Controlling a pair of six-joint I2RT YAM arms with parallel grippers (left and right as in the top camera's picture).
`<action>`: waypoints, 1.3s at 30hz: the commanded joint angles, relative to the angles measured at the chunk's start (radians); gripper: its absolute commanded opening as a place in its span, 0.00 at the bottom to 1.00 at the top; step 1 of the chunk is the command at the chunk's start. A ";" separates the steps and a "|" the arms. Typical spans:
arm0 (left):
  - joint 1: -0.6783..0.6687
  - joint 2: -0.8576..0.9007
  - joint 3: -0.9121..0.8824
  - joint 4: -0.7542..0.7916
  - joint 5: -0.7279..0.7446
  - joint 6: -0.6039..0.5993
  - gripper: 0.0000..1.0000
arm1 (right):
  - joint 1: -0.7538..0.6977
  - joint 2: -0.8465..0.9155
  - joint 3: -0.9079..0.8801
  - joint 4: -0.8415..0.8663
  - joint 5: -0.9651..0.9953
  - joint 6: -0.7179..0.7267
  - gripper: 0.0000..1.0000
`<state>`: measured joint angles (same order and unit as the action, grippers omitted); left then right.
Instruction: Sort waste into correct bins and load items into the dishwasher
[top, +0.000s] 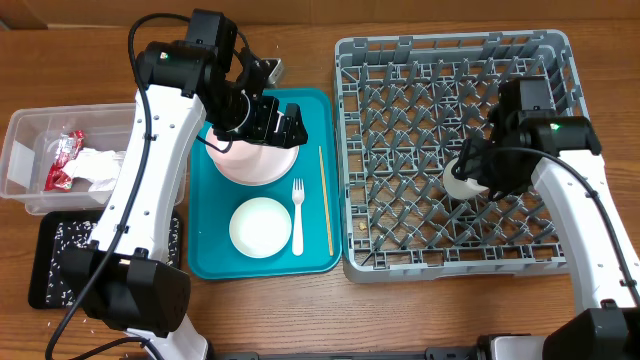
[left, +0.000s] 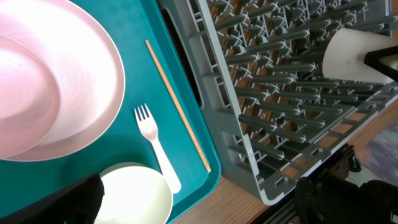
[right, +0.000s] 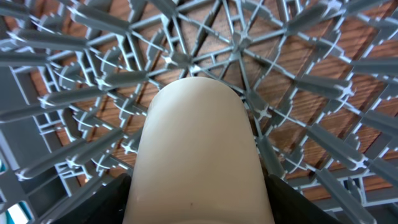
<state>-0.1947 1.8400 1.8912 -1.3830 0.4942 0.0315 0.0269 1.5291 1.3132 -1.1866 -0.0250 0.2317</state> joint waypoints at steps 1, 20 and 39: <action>-0.007 -0.035 -0.002 0.000 -0.008 -0.005 1.00 | 0.002 0.006 -0.019 0.024 0.010 -0.003 0.28; -0.007 -0.035 -0.002 -0.003 -0.016 -0.005 1.00 | 0.002 0.046 -0.051 0.071 0.027 -0.003 0.80; -0.009 -0.034 -0.013 -0.082 -0.291 -0.141 1.00 | 0.002 0.045 0.323 -0.360 -0.317 -0.109 1.00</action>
<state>-0.1967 1.8400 1.8912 -1.4338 0.3752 -0.0078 0.0269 1.5795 1.6249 -1.5257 -0.2901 0.1497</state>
